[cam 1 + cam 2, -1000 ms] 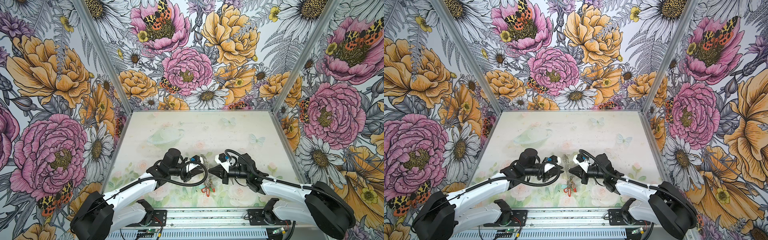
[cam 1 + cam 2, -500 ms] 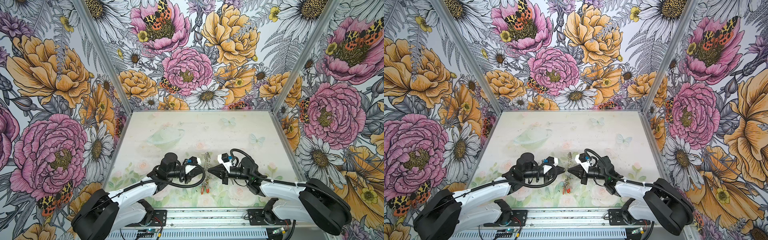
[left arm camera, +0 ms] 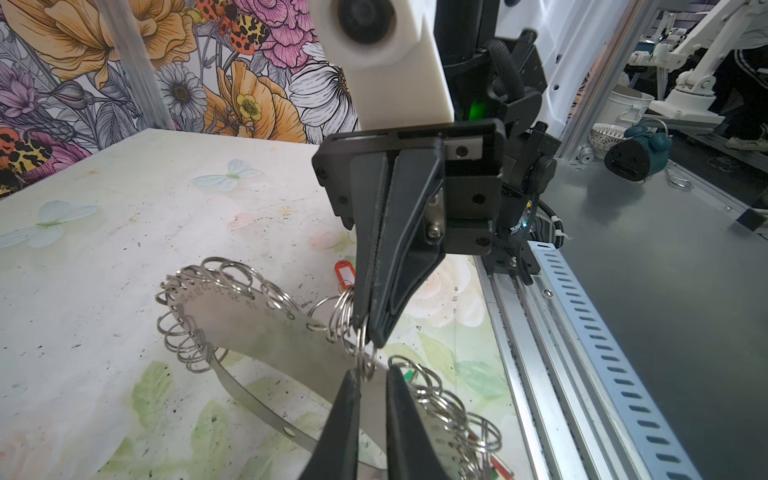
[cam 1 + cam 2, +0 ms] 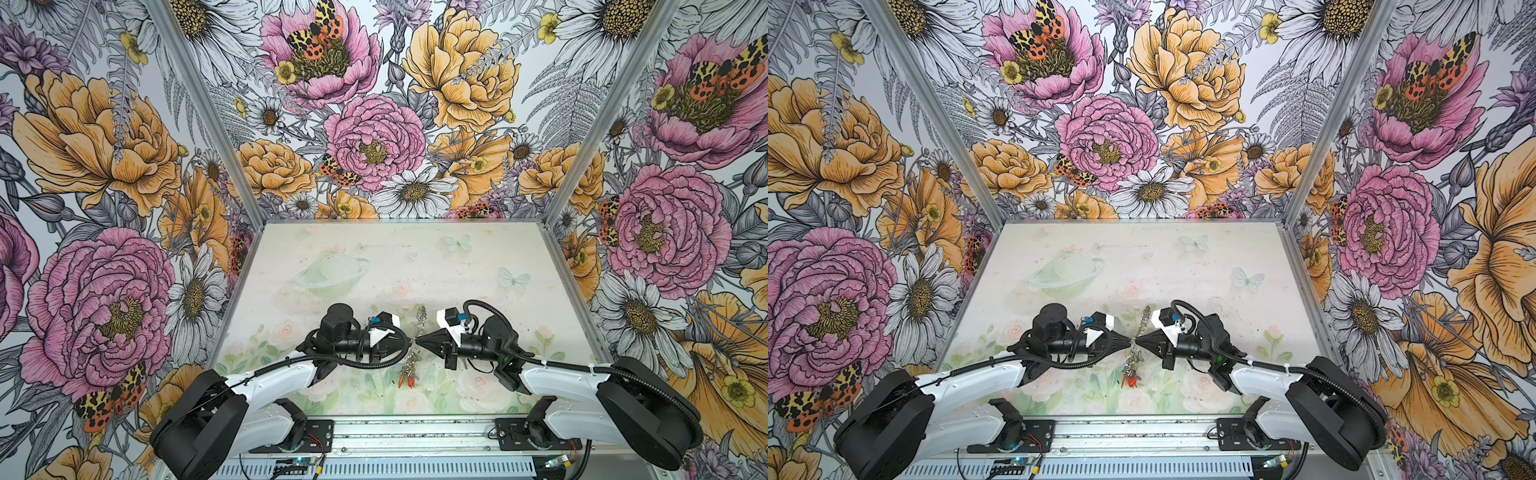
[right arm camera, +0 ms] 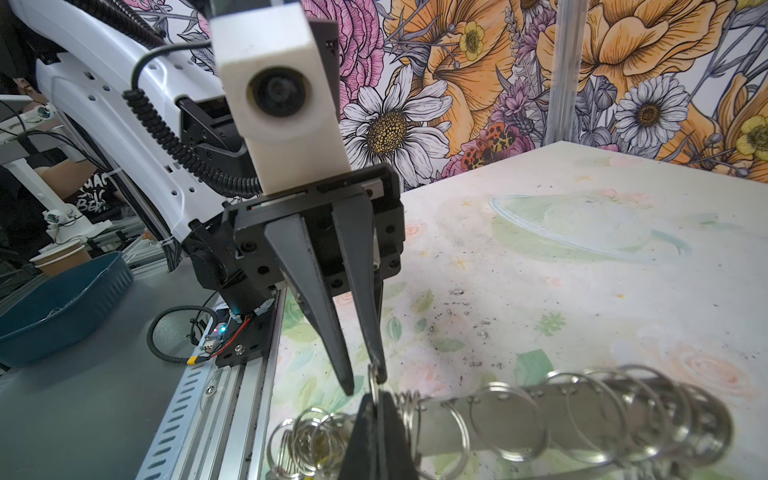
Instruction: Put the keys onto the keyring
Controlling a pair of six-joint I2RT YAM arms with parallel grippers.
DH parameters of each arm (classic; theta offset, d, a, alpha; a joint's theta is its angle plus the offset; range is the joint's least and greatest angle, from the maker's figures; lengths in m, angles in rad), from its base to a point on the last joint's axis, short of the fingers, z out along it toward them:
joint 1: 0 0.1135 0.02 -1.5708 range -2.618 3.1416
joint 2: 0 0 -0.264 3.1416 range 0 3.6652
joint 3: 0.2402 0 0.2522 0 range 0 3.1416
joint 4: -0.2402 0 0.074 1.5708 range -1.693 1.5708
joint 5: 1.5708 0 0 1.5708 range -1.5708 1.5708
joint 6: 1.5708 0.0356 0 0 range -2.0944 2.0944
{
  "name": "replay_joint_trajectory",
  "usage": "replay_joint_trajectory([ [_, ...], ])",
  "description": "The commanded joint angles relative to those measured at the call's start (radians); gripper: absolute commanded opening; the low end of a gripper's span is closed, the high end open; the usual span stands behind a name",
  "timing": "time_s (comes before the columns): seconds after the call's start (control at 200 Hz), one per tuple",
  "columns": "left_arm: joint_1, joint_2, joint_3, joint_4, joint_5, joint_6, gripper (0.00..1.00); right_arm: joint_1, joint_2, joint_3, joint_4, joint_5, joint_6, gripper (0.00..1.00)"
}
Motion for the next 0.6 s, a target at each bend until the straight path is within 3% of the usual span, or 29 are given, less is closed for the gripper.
replay_joint_trajectory([
  [0.0,0.009,0.013,0.01,0.02,0.056,-0.009,0.13,0.013,-0.003,0.004,0.093,-0.011,-0.009,0.0],
  [0.596,0.018,0.017,0.023,0.021,0.07,-0.034,0.08,0.031,0.007,0.002,0.108,-0.023,-0.029,0.0],
])
